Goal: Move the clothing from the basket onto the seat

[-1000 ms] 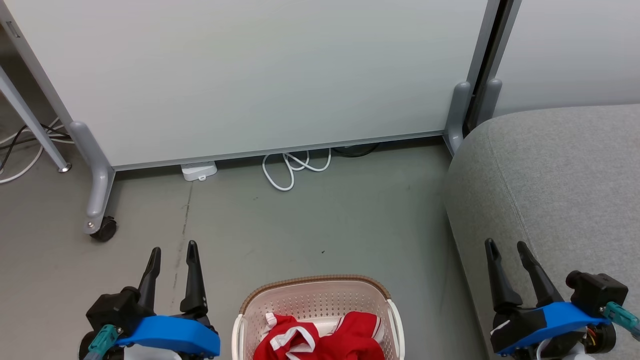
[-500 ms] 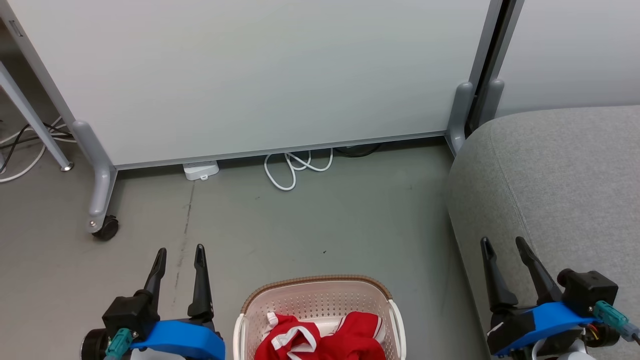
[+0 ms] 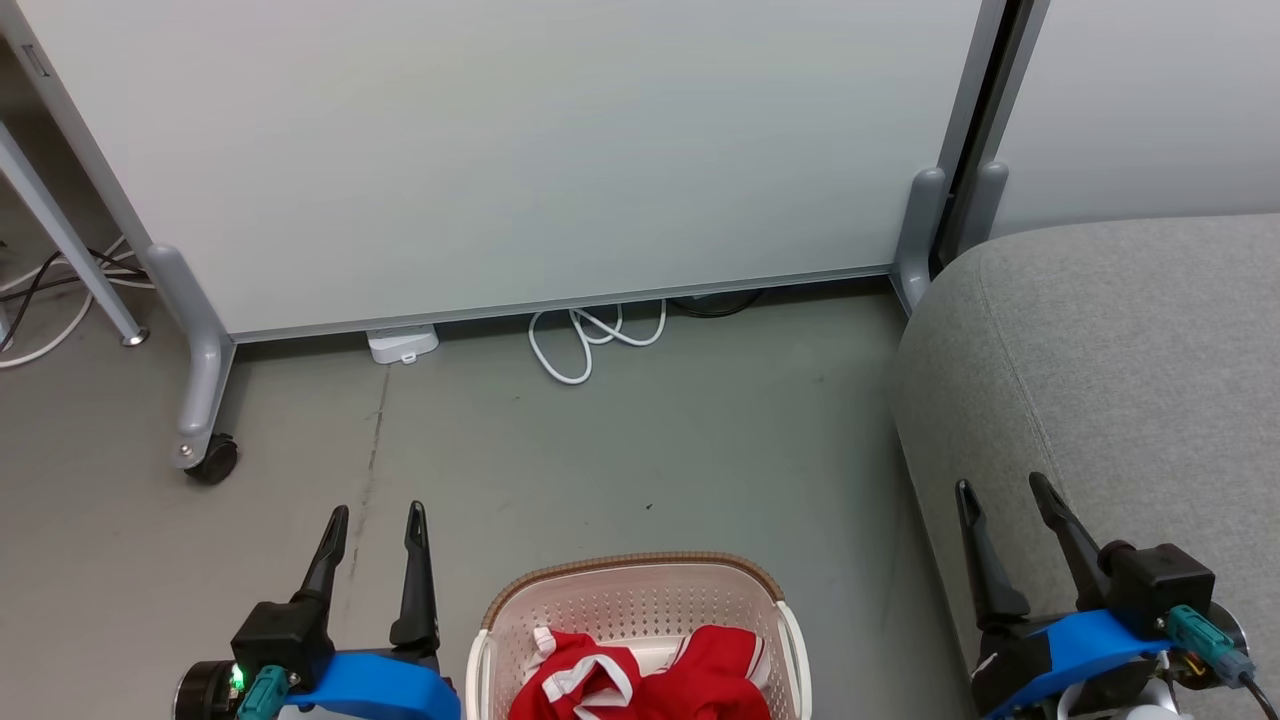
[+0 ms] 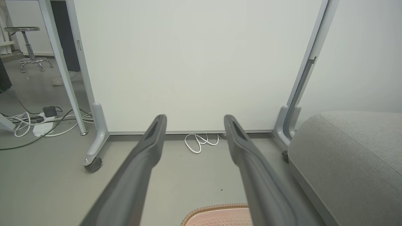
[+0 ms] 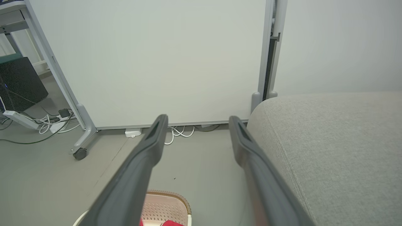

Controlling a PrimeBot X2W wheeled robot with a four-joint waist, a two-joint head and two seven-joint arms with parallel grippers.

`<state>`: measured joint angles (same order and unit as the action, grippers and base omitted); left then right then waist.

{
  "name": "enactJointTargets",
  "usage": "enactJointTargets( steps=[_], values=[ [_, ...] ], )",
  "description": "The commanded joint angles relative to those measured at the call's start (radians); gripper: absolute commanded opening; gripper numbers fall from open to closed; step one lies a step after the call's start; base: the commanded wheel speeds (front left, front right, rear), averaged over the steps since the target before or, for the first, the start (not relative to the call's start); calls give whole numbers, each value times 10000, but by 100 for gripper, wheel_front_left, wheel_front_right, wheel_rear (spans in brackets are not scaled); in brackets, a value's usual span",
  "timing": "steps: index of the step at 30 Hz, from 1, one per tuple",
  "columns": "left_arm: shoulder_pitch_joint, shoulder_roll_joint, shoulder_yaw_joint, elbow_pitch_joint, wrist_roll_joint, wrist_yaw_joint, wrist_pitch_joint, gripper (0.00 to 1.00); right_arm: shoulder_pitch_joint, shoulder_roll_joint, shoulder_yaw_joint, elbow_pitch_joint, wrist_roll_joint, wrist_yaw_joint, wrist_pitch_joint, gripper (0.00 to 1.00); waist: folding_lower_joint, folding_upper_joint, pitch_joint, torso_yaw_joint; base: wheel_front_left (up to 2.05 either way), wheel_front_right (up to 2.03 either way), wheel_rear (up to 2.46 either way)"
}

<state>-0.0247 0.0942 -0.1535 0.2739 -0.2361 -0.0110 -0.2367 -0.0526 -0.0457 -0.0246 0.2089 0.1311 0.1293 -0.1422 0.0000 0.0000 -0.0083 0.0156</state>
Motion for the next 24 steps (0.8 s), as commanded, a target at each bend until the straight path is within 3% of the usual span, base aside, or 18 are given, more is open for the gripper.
enactJointTargets(
  steps=[1, 13, 24],
  values=[
    [-162, 10, 5, 36, 191, -53, -88, 100, 91, -67, -16, -62, -245, 22, -78, 100, 0, 0, 1, -25, 0, 0, 0],
    [-172, -109, 28, 68, 834, 85, -304, 100, 136, -74, -18, -127, -1070, 24, -211, 100, 0, 0, 3, -58, 0, 0, 0],
    [-174, -185, 149, 107, 727, 20, -300, 100, 130, -71, -32, -104, -957, 24, -210, 100, 0, 0, 17, -49, 0, 0, 0]
  ],
)
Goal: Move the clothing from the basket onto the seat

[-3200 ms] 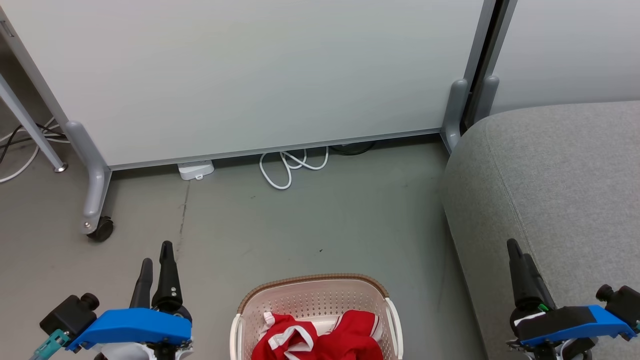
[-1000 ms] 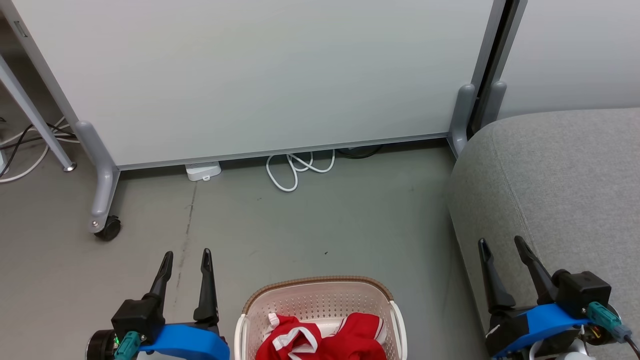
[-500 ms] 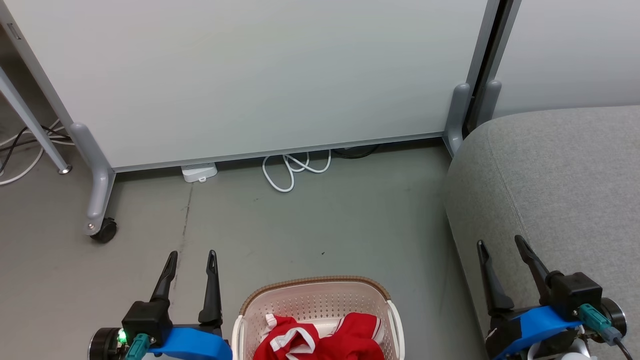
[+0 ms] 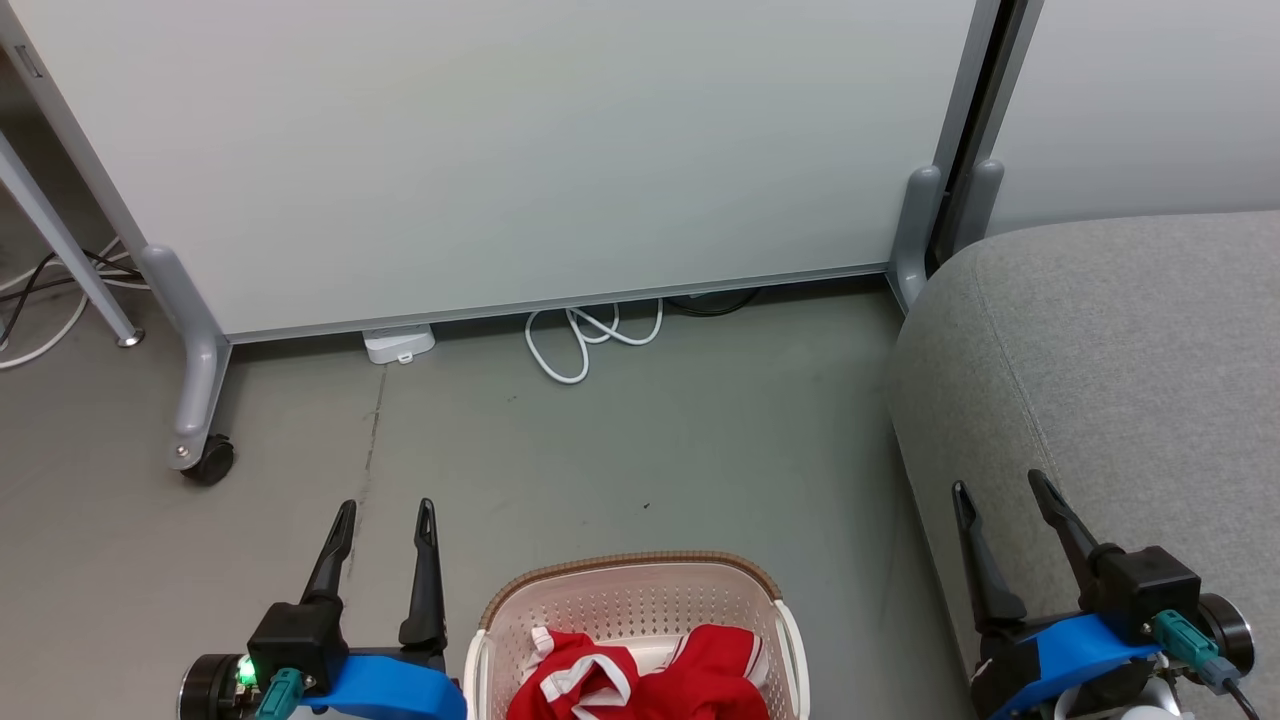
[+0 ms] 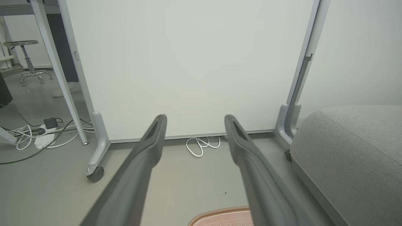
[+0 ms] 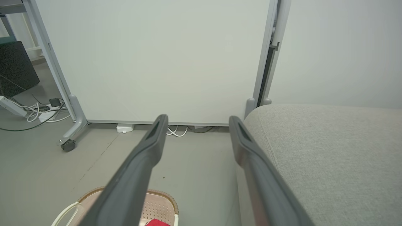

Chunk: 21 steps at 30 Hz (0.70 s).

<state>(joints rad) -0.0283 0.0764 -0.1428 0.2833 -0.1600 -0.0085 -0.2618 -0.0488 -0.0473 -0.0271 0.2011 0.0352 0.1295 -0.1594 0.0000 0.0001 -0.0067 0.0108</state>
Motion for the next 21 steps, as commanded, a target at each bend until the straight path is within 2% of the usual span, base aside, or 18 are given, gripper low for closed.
enactJointTargets(
  steps=[1, 11, 21],
  values=[
    [-135, -10, 49, 17, -35, -18, -49, 100, 94, -56, -10, -20, 5, 22, -41, 100, 0, -1, 4, -2, 0, 0, 0],
    [-156, -39, 82, 62, 6, -82, -49, 100, -6, -56, 84, -74, 45, 22, -44, 100, 0, -1, 209, -134, 0, 0, 0],
    [-652, -22, 104, 755, -12, -219, -39, 100, -424, -51, 239, -318, 23, 20, -73, 100, 0, -1, 1430, -942, 0, 0, 0]
  ],
)
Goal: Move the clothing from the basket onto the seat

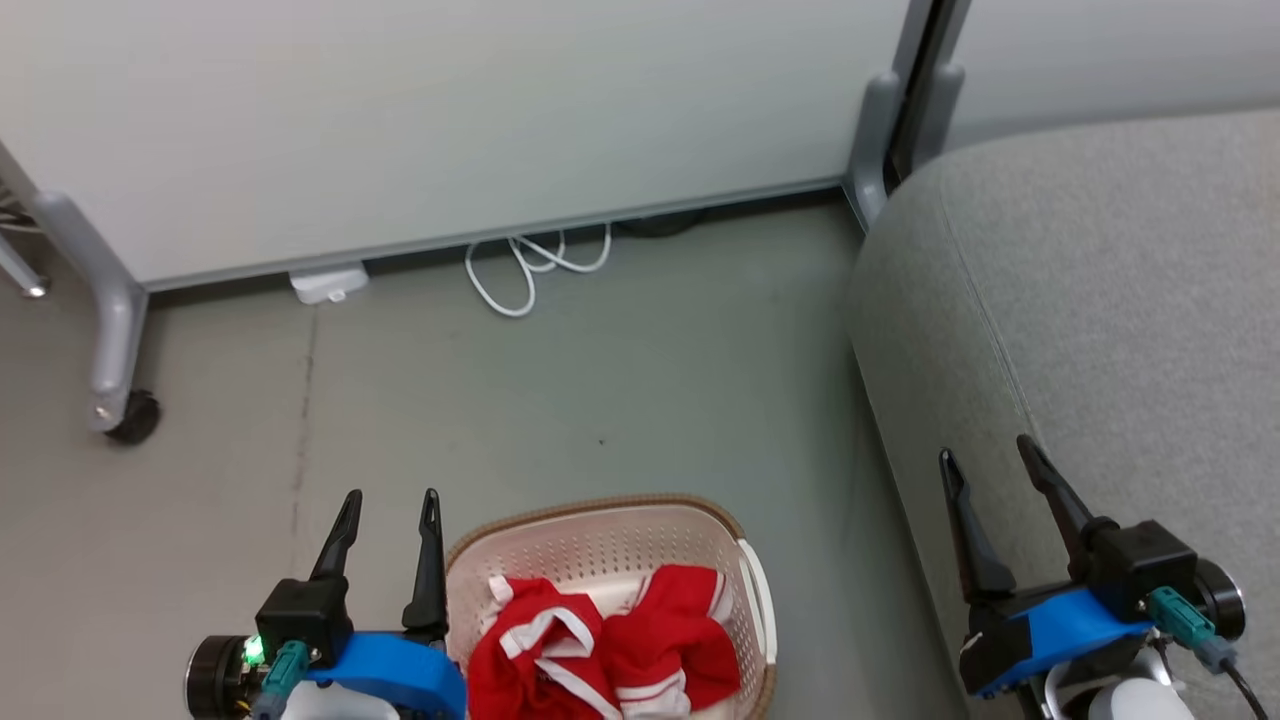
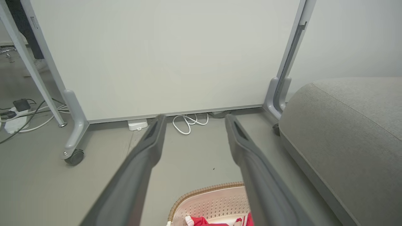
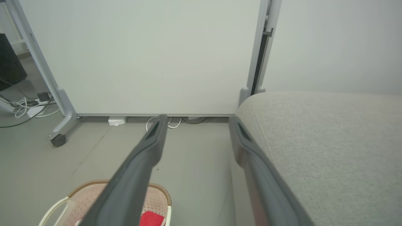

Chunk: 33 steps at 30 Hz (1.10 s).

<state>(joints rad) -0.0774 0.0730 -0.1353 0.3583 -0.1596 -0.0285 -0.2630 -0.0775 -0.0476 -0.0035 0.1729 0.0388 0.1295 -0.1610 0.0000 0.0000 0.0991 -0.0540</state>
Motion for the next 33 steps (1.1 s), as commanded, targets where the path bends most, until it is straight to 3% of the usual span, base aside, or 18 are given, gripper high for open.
enactJointTargets(
  steps=[1, 14, 26, 33],
  values=[
    [-252, 38, 14, 151, 10, -31, -28, 100, -216, -47, 40, -84, -21, 20, -65, 100, 0, 0, 579, -409, 0, 0, 0],
    [-2472, 549, -768, 3404, 593, -501, 129, 100, -1177, -41, 435, -154, 353, 20, -463, 100, 0, 0, 3391, -1456, 0, 0, 0],
    [-3841, 789, -1427, 6062, 933, -712, 40, 100, -1825, -41, 756, 192, 631, 21, -886, 100, 0, 0, 4864, -1655, 0, 0, 0],
    [-4478, 964, -1778, 6834, 1232, -567, 9, 100, -2095, -41, 888, 303, 788, 19, -990, 100, 0, 0, 5596, -1787, 0, 0, 0]
  ],
)
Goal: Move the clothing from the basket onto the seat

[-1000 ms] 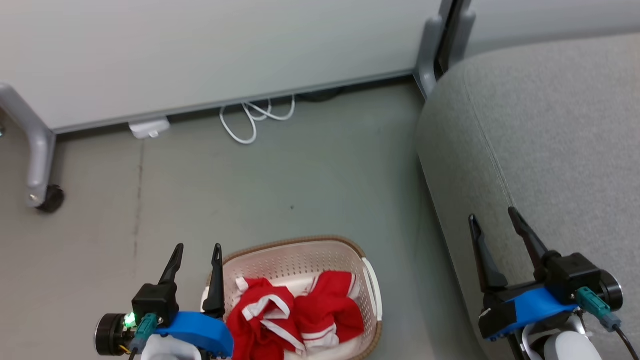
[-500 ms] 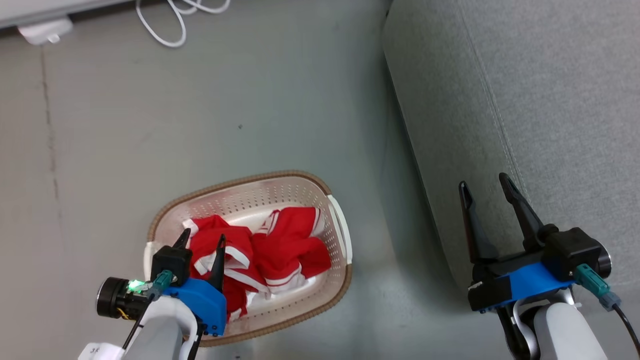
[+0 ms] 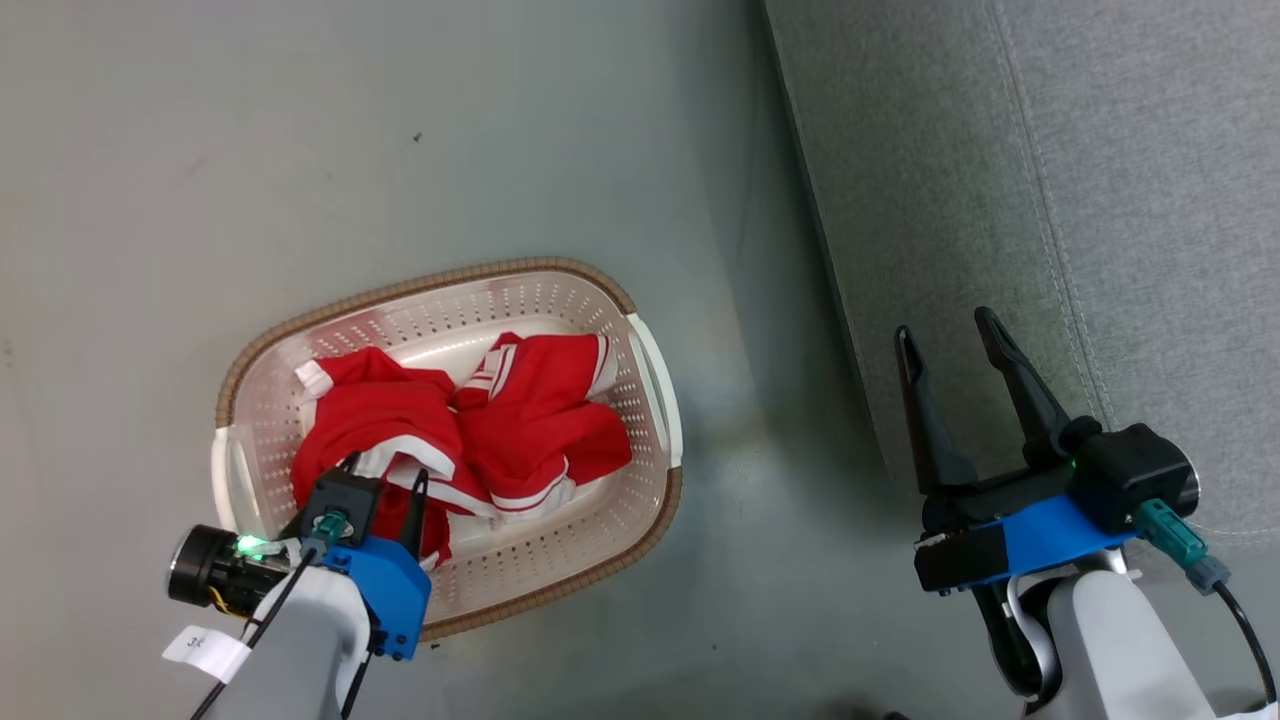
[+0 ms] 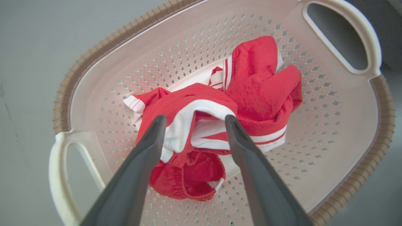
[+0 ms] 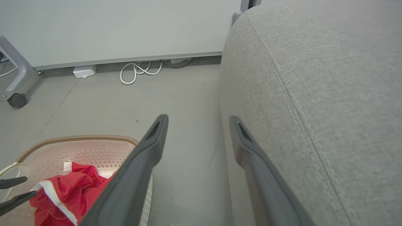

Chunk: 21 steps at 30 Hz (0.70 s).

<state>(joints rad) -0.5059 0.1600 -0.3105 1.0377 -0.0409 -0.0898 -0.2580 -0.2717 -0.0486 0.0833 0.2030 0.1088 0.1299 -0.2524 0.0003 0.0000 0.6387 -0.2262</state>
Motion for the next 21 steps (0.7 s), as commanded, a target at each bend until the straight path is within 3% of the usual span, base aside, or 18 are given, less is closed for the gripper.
enactJointTargets(
  steps=[1, 10, 20, 21],
  values=[
    [-284, 127, -47, 134, 72, 100, -43, 100, -196, -32, 45, 4, 111, 15, -83, 100, -3, 0, 309, -92, 0, 0, 0],
    [-1328, 520, -218, 917, 241, 351, -28, 100, -486, -30, 251, 36, 355, 11, -134, 100, -3, 0, 1222, -397, 0, 0, 0],
    [-2192, 743, -464, 1614, 276, 313, 235, 100, -721, -32, 531, -105, 744, 11, -142, 100, -3, 0, 1725, -698, 0, 0, 0],
    [-2226, 753, -467, 1660, 250, 316, 230, 64, -732, -32, 548, -116, 784, 11, -142, 100, -3, 0, 1741, -723, 0, 0, 0]
  ],
)
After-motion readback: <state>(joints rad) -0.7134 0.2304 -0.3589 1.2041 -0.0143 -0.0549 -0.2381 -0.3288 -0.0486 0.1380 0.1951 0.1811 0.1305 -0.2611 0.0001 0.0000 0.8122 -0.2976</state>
